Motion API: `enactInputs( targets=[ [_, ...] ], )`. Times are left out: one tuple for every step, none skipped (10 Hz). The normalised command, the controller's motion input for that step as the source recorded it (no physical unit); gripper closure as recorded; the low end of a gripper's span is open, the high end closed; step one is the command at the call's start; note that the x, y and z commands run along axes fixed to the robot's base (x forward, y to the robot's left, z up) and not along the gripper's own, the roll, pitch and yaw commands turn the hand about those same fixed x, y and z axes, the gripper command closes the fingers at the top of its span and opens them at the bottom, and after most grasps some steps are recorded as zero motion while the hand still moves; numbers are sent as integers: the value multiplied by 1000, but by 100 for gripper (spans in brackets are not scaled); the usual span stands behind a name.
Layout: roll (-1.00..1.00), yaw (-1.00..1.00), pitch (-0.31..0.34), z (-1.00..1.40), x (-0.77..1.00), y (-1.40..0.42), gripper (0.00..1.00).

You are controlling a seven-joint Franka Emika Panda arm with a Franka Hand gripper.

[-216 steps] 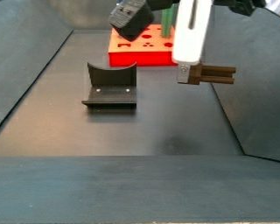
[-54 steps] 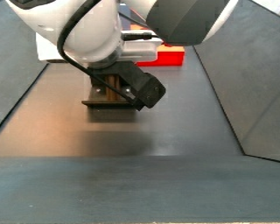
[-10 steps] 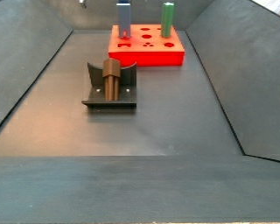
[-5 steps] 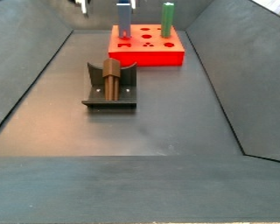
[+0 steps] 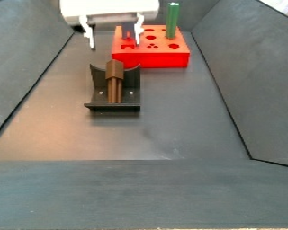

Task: Pick up the 3 prong object. Move up. Rotate the 3 prong object. Place the 3 prong object on the fixture. Regrasp the 3 prong object. Move to above the board. Insert the 3 prong object.
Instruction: Regrasp the 3 prong object.

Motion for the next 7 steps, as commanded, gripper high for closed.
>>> enactInputs(
  targets=[
    [62,-30,-132,-1000,94,40,0],
    [63,-56,-99,-1000,103,39,0],
    [62,-66,-72,-911,101,29,0],
    [57,-69,-34,-709,90,14,0],
    [58,-65,-15,-612,84,14,0],
    [51,-40,16,-378,72,9,0],
    [51,-27,22,-283,69,6,0]
  ],
)
